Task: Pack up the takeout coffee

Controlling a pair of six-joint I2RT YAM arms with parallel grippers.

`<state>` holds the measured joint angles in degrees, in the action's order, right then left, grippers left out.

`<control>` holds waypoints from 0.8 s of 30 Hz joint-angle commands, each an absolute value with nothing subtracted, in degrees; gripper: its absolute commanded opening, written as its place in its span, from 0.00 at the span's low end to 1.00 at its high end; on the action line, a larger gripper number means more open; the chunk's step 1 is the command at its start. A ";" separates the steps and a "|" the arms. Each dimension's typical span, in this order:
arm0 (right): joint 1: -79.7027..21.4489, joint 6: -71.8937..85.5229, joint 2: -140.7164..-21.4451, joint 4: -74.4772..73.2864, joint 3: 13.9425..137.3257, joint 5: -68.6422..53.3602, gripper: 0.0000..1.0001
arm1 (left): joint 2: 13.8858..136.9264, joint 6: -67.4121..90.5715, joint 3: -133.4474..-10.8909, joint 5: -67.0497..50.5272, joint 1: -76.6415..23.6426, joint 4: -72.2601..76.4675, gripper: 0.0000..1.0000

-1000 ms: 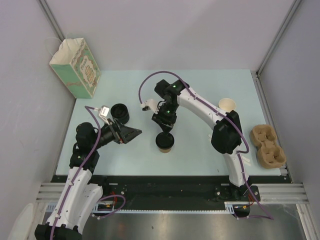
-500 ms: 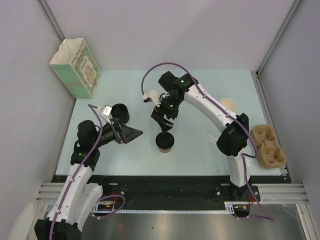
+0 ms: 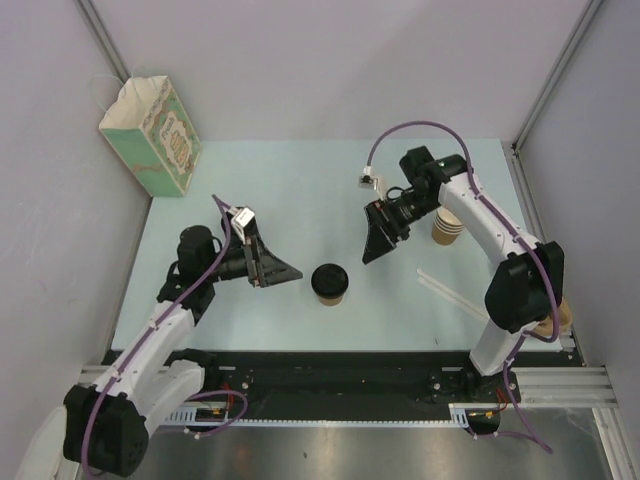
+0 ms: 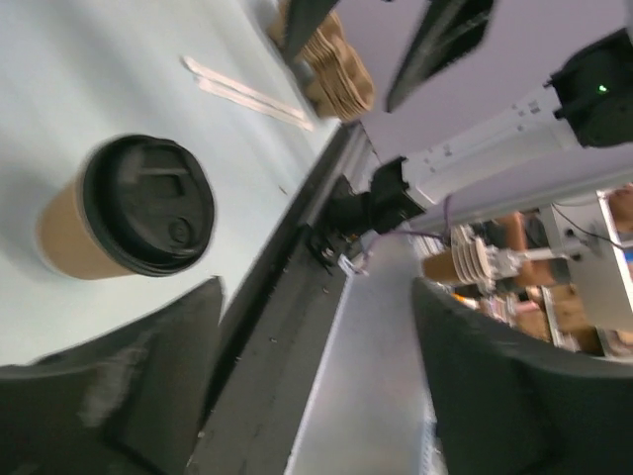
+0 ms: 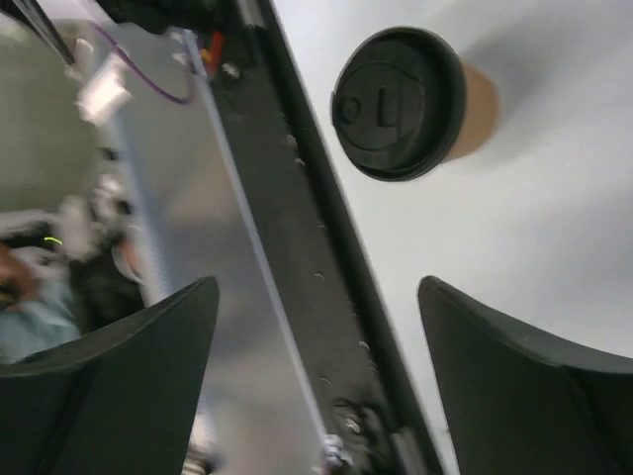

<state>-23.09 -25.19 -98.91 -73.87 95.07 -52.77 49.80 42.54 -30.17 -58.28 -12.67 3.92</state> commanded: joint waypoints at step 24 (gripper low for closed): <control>-33.40 10.90 -97.03 -32.26 73.13 -55.55 0.28 | 74.26 44.21 -36.65 -52.04 -25.22 14.07 0.00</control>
<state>-32.88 10.90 -96.07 -34.37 73.06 -57.49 72.42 46.04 -34.28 -53.78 -24.95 12.95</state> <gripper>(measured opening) 0.289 0.003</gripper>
